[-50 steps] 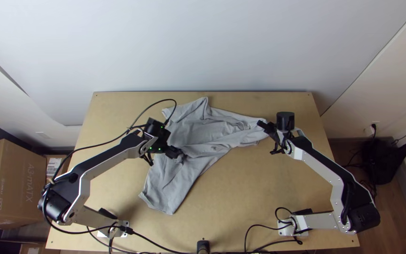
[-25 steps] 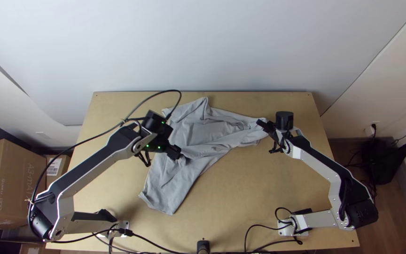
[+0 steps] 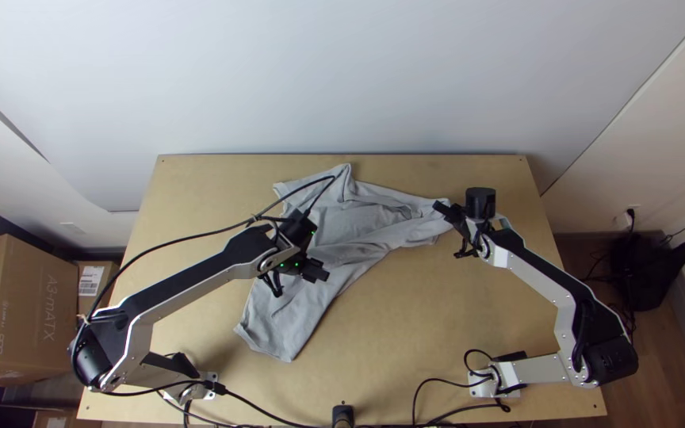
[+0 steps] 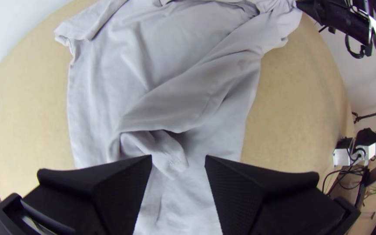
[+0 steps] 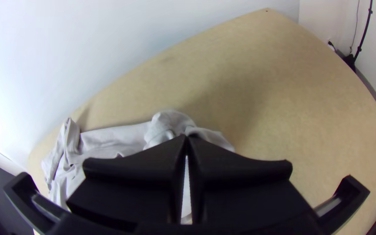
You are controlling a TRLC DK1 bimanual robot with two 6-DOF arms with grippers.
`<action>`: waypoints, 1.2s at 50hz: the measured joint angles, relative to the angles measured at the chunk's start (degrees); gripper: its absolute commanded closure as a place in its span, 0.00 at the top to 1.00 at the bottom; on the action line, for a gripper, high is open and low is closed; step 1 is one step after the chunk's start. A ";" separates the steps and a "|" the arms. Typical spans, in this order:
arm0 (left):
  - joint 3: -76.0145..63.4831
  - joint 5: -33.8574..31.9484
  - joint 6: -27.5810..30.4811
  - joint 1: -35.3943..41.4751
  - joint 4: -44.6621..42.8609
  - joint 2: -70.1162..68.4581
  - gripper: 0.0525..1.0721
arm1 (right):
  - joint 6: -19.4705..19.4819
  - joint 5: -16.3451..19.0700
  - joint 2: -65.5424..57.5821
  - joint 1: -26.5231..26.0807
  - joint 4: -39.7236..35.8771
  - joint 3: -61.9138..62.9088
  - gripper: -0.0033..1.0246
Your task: Fold the t-shirt
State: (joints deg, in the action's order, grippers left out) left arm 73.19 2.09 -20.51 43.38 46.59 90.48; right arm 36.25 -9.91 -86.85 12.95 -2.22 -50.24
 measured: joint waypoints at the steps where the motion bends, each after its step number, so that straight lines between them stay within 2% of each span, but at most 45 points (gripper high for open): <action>1: -0.02 0.17 -0.46 0.33 0.02 0.20 0.60 | -0.07 0.00 0.00 0.00 0.02 0.00 0.03; 15: -2.25 5.90 -3.54 3.28 -0.39 3.13 0.60 | -0.50 0.00 0.00 -0.37 0.00 0.00 0.03; 27: -2.60 8.02 -4.00 3.21 -1.51 6.99 0.60 | -0.92 0.00 0.00 -0.37 0.00 0.00 0.03; 28: -2.64 8.04 -4.00 3.17 -1.75 7.21 0.56 | -0.92 0.00 0.00 -0.37 0.00 0.00 0.03; 34: -3.41 8.07 -3.93 2.95 -5.70 7.63 0.03 | -0.94 0.00 0.02 -0.39 0.00 0.00 0.03; 40: -5.18 8.02 -3.93 2.54 -13.05 6.93 0.03 | -0.94 0.00 0.17 -0.81 0.00 0.00 0.03; 51: -8.15 7.54 -3.50 0.31 -13.46 0.70 0.03 | -1.62 0.04 1.75 -2.99 -0.02 0.02 0.03; 56: -9.46 6.91 -2.27 -4.31 -13.18 -5.07 0.03 | -3.15 0.35 3.69 -4.66 -0.55 0.35 0.03; 60: -10.08 3.96 -0.57 -10.54 -12.46 -10.29 0.03 | -3.76 1.79 5.86 -5.75 -3.23 0.39 0.03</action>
State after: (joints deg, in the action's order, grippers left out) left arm 63.11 6.04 -21.08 32.84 34.13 80.18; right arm 32.49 -8.12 -80.99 7.20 -5.45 -49.84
